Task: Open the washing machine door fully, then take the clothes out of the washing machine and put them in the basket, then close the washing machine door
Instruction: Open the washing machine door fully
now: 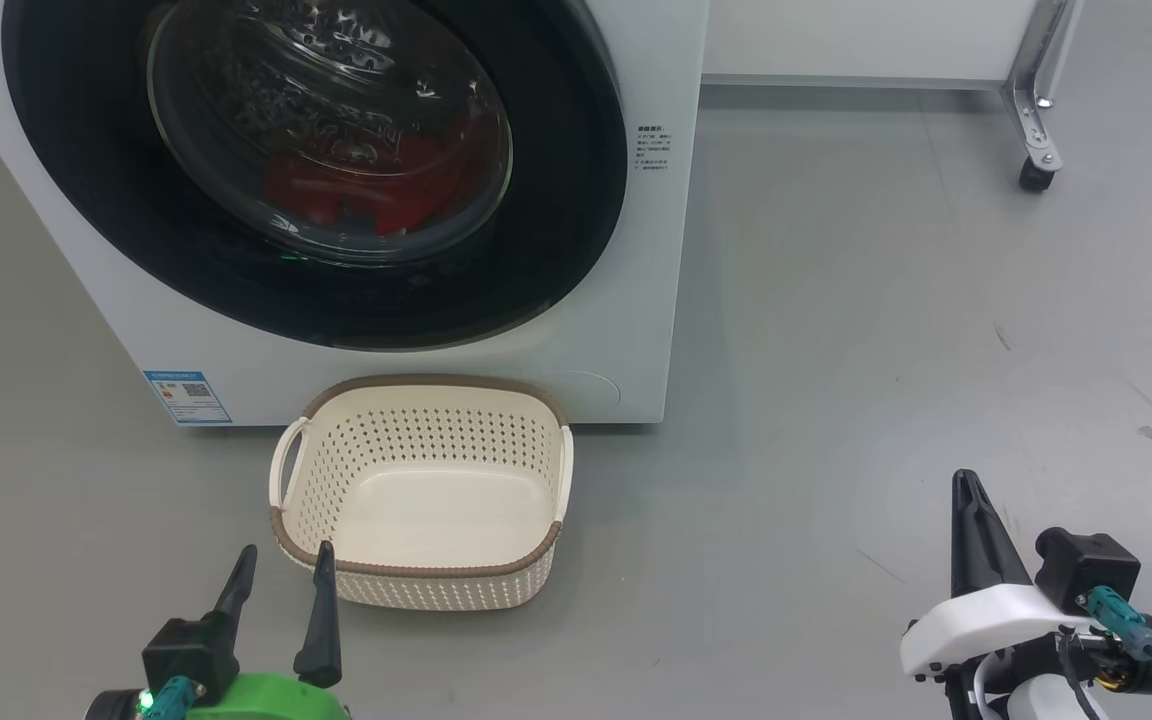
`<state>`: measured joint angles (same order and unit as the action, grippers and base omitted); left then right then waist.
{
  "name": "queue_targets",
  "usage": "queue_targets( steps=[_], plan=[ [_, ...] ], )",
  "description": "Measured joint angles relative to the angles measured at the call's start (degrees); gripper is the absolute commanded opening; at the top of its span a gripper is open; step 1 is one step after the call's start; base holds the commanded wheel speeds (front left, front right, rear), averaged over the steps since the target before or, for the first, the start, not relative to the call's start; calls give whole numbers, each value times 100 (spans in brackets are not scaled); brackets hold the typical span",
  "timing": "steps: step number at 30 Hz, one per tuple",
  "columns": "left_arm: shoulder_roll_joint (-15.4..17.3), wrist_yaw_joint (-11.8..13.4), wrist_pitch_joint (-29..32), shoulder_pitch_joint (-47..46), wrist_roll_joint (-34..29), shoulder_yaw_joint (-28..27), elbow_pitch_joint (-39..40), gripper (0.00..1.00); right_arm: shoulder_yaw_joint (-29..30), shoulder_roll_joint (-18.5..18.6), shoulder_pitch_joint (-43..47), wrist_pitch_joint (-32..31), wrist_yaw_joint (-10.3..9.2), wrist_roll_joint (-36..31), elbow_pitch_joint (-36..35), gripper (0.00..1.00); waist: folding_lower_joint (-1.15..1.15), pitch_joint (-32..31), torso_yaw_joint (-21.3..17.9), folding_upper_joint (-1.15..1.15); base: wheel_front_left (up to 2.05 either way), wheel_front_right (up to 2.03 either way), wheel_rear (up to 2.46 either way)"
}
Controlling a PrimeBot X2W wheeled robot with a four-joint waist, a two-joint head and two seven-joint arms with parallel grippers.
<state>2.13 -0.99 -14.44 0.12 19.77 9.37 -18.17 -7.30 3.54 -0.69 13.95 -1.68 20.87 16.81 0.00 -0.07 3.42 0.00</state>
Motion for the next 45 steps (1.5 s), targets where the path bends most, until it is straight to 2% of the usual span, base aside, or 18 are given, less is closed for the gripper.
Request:
queue_targets(
  steps=[8, 12, 19, 27, 30, 34, 42, 45],
  plan=[
    [-1, 0, 0, -44, -1, 24, -4, 100, 121, -9, -58, 7, 62, 246, -37, 0, 0, 110, 43, 0, 0, 0, 0],
    [0, 0, 0, -87, -3, 62, 9, 100, 333, -68, -191, 5, 149, 761, -107, 0, 0, 210, 80, 0, 0, 0, 0],
    [-1, 0, 0, -283, -12, 148, 63, 100, 938, -126, -560, -209, 401, 2385, -256, 0, 0, 449, 182, 0, 0, 0, 0],
    [-1, -3, 0, -514, -10, 269, 178, 100, 1418, -122, -1267, -742, 404, 4765, -372, 0, 0, 783, 370, 0, 0, 0, 0],
    [-2, -4, 0, -615, 25, 333, 222, 100, 1575, -118, -1465, -989, 321, 5457, -346, 0, 0, 899, 475, 0, 0, 0, 0],
    [-2, -4, 0, -700, 32, 348, 290, 100, 1677, -118, -1879, -1368, 144, 5898, -356, 0, 0, 1085, 608, 0, 0, 0, 0],
    [-4, -4, 0, -991, 224, 417, 487, 100, 1797, -42, -2836, -2007, -312, 6100, -598, 0, 0, 1482, 887, 0, 0, 0, 0],
    [-4, -4, 0, -1025, 241, 443, 512, 100, 1791, 13, -3069, -2167, -387, 6178, -606, 0, 0, 1581, 958, 0, 0, 0, 0]
  ],
)
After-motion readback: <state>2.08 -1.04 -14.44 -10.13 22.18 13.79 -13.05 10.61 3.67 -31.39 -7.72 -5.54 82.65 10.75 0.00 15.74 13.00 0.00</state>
